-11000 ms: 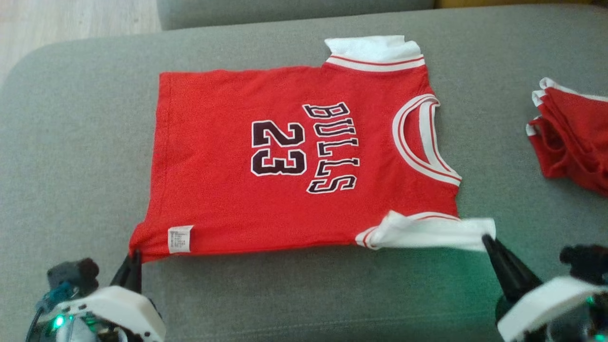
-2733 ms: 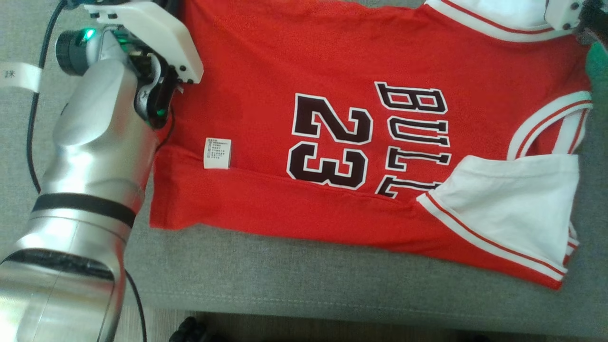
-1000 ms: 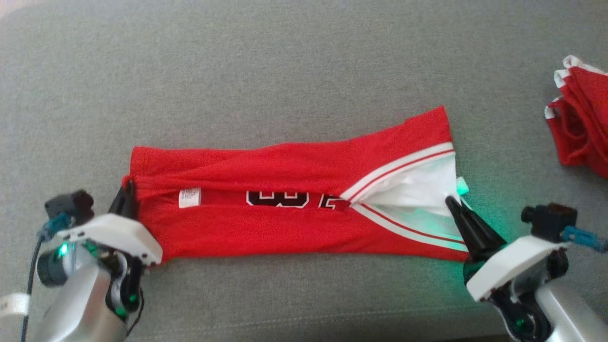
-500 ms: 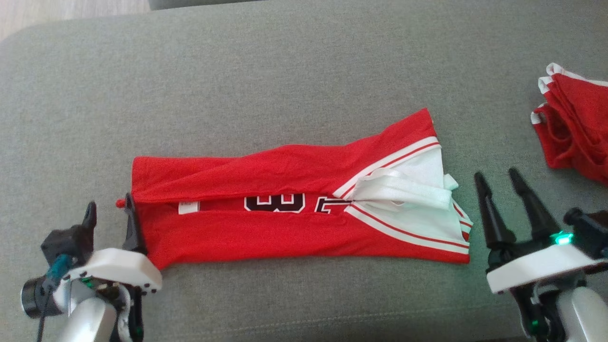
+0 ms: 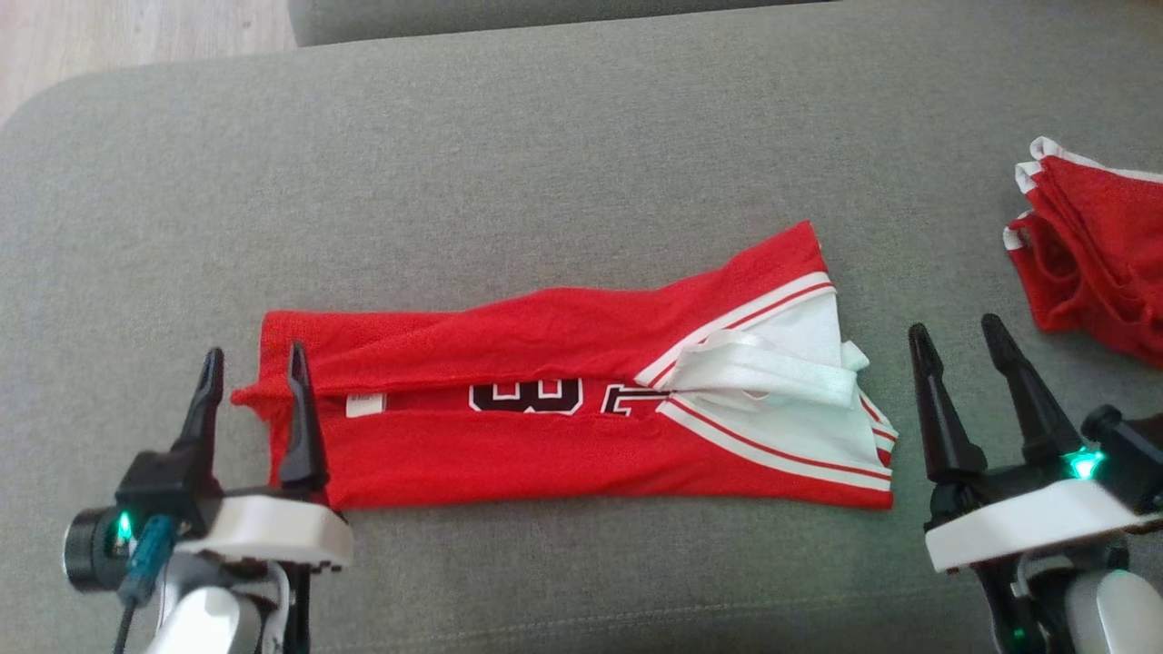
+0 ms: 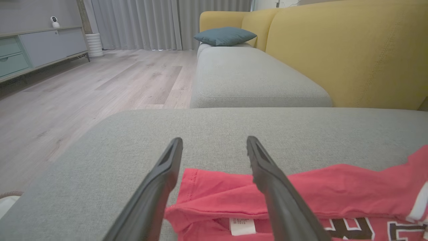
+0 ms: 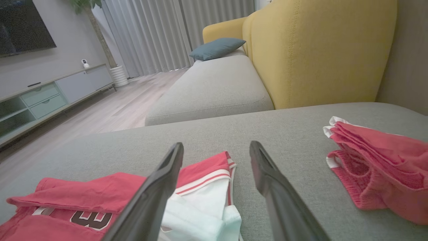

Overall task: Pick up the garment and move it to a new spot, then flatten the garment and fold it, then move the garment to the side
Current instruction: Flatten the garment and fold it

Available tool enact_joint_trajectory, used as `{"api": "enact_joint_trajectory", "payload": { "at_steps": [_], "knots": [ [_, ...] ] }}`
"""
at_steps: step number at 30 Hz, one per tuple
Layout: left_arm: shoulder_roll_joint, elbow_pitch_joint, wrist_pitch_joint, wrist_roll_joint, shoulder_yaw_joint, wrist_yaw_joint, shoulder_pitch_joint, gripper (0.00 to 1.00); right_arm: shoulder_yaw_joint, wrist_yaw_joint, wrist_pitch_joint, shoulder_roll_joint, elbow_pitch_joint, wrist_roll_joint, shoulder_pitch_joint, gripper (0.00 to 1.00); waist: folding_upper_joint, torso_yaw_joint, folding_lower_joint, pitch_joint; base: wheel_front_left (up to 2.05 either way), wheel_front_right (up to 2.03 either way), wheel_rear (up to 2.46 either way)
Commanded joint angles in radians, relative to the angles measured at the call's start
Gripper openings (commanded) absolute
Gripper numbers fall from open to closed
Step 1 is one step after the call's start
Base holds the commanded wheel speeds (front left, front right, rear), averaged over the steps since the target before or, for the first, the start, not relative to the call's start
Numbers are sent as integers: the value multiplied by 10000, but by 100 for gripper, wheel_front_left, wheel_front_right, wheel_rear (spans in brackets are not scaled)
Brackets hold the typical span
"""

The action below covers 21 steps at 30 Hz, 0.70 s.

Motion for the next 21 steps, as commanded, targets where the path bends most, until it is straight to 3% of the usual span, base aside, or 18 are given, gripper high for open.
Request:
{"api": "enact_joint_trajectory", "payload": {
  "at_steps": [1,14,21],
  "knots": [
    [166,-332,-118,65,378,31,-85,100,158,65,23,-54,-407,-67,-7,100,-1,-14,0,-4,0,0,0],
    [179,-382,-97,88,225,9,-122,100,40,65,202,-41,-248,-47,-18,100,-1,56,0,93,0,0,0],
    [39,-421,-101,147,122,-28,-549,100,84,65,487,-411,866,174,-468,100,-1,345,0,505,0,0,0]
  ]
}}
